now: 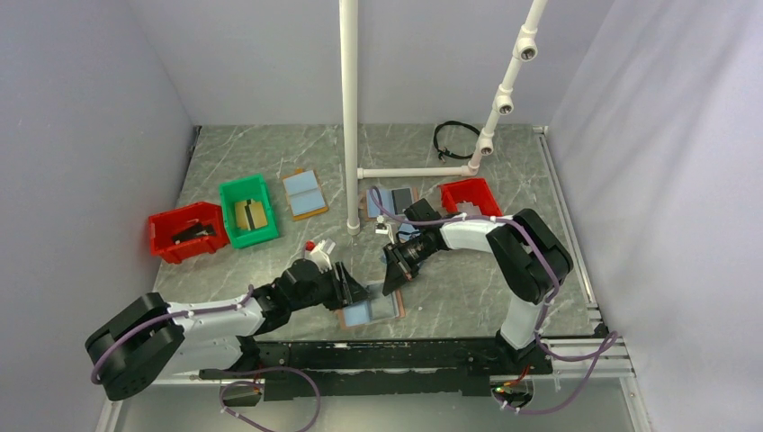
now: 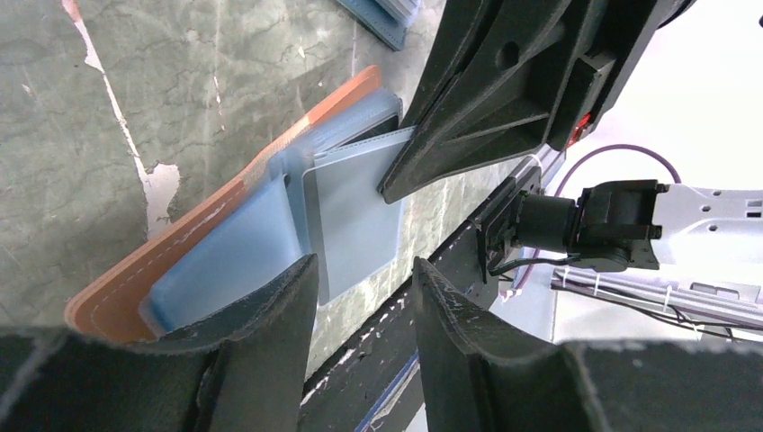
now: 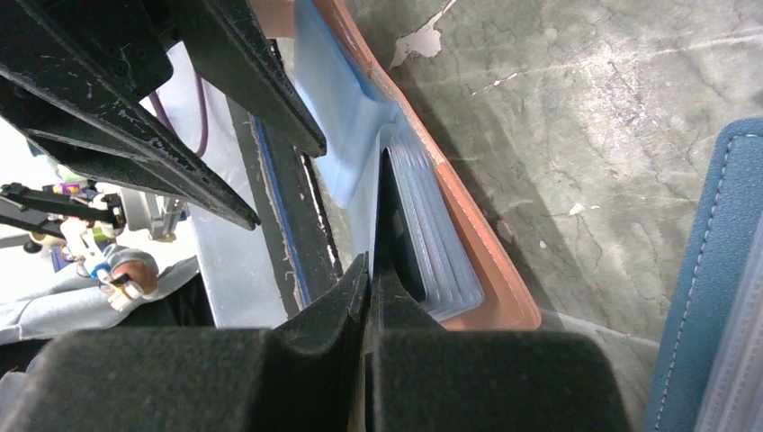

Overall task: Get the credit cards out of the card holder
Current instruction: Remove the credit card from the card holder.

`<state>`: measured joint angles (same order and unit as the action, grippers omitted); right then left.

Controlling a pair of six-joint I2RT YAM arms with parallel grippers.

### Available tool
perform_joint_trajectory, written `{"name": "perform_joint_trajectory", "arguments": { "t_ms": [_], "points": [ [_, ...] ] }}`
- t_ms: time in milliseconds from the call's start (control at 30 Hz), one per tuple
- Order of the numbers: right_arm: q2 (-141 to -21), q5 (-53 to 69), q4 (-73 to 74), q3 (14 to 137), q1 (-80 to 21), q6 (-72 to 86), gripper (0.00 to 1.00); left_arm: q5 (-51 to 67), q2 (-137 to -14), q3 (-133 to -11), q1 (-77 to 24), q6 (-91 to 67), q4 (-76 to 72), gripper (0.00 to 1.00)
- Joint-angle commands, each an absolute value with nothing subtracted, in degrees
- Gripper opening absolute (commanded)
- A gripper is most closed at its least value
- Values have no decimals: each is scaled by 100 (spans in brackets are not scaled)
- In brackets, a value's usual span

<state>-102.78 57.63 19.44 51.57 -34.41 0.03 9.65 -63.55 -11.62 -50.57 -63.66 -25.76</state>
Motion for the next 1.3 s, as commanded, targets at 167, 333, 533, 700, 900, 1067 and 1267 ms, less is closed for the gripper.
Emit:
{"name": "perform_joint_trajectory", "arguments": {
  "t_ms": [167,333,533,700,900,1067,1267],
  "points": [
    [-10336,6017,1890,5324,-3419,-152,0,1034,-6784,-1198,-5012,-6371,-3092,48],
    [-10340,6164,1907,5335,-3389,-153,3,1013,-6945,-1292,-5002,-6394,-3057,49],
    [-10288,6529,1865,5339,-3344,-61,13,915,-6752,-1262,-5004,-6398,-2830,53],
    [-10284,6789,1739,5310,-3357,66,22,966,-6777,-1198,-5008,-6418,-3009,58],
    [-10346,6455,1750,5325,-3349,167,28,1063,-6916,-1152,-4997,-6484,-3339,59],
    [-10363,6689,1687,5328,-3353,284,35,1057,-6900,-1102,-5003,-6551,-3483,63],
    [-10425,7191,1418,5327,-3594,502,36,1000,-6879,-1120,-4999,-6606,-3389,72]
  ]
}}
